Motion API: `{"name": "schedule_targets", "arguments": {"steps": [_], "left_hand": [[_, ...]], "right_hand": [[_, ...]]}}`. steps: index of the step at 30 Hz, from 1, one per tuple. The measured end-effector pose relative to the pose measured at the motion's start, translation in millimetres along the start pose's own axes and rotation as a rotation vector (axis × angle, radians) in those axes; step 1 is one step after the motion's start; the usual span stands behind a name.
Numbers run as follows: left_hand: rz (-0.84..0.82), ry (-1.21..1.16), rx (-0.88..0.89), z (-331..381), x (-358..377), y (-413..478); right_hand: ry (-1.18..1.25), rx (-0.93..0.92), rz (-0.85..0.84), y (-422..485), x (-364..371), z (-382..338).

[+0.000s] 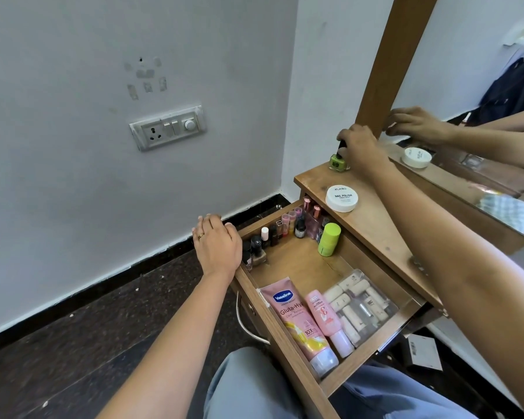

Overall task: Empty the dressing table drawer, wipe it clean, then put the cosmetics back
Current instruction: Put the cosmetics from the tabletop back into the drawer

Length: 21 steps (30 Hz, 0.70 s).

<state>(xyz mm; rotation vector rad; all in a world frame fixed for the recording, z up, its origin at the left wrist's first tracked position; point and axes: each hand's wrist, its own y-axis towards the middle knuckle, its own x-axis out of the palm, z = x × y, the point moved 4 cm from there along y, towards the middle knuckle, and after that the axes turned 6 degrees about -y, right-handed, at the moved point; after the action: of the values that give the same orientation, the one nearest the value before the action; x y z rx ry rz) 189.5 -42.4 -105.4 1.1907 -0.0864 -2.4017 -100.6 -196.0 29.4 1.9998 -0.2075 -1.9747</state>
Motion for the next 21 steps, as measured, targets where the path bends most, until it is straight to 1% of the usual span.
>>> {"name": "schedule_targets", "arguments": {"steps": [2,5,9,12,13,15,18,21], "left_hand": [[-0.003,0.004,-0.003,-1,0,1],[-0.006,0.008,0.002,-1,0,1],[-0.002,0.002,-0.004,0,0,1],[0.0,-0.001,-0.006,-2,2,1],[0.002,-0.004,-0.007,-2,2,1],[0.002,-0.006,-0.01,-2,2,1],[0.0,-0.002,-0.009,-1,1,0],[-0.004,0.002,-0.011,0,0,0]], "right_hand": [[0.043,0.032,0.023,-1,-1,-3],[0.111,0.054,0.009,-2,-4,-9],[0.237,0.001,0.08,-8,-33,-22],[0.364,-0.058,0.125,-31,-61,-45],[0.388,-0.081,0.099,-42,-64,-56],[0.399,-0.131,-0.015,-65,-54,-78],[0.397,-0.216,-0.181,-96,-19,-106],[0.369,-0.231,-0.291,-116,21,-122]]}}
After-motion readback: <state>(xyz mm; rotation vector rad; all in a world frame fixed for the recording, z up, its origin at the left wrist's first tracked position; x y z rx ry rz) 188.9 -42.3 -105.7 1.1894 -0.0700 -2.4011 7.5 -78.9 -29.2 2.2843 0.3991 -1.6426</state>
